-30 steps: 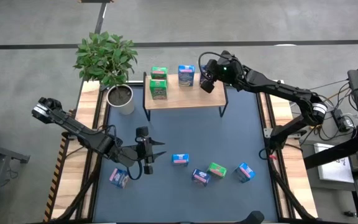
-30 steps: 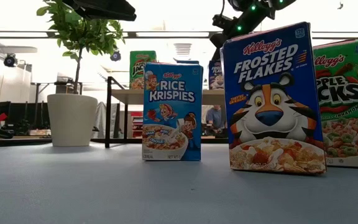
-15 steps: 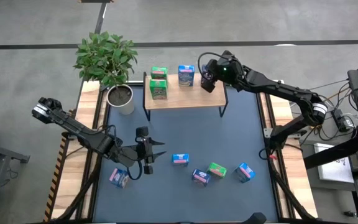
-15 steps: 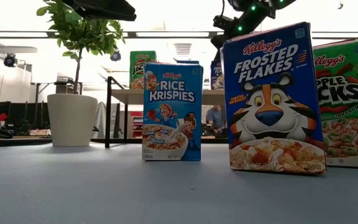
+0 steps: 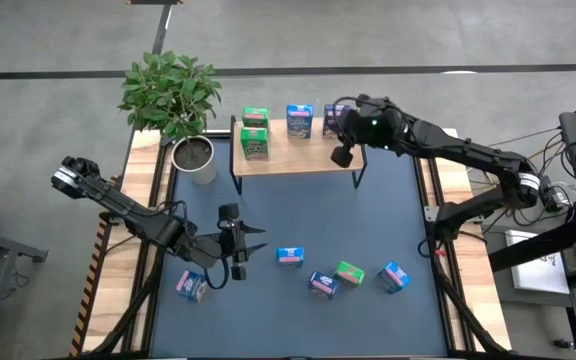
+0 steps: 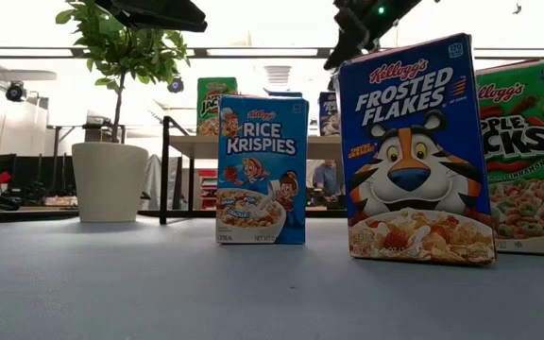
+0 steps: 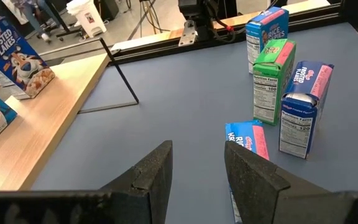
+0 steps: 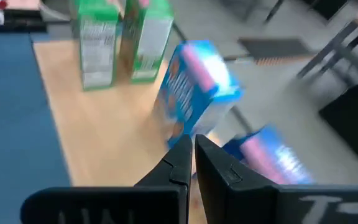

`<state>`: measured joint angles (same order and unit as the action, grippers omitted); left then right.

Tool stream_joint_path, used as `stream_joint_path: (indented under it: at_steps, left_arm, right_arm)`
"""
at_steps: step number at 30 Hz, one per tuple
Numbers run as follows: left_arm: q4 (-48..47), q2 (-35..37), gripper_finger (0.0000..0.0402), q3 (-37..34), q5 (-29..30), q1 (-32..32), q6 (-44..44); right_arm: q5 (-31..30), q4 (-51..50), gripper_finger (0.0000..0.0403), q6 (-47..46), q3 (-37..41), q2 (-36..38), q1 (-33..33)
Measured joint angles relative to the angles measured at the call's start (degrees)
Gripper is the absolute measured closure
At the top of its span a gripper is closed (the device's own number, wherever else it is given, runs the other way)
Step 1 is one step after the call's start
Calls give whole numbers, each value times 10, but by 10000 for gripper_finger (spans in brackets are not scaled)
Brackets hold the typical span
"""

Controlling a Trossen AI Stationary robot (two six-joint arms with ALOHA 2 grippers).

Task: Stack cereal on shelf
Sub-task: Adjust the blue cereal box on the shelf

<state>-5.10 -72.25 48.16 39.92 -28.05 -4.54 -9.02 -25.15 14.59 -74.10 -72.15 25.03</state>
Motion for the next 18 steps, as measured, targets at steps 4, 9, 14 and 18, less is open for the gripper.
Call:
stream_joint_path:
  at_steps: [4, 9, 14, 18]
  left_arm:
    - [0, 0, 272, 0, 0, 0, 0]
    - [0, 0, 272, 0, 0, 0, 5]
    - [0, 0, 272, 0, 0, 0, 5]
    - [0, 0, 272, 0, 0, 0, 5]
  right_arm:
    - [-3, 9, 390, -11, 46, -17, -1]
    - [-110, 63, 390, 6, 93, -56, 4]
    - [-139, 109, 390, 24, 111, -90, 11]
    - [-171, 133, 390, 35, 111, -100, 15]
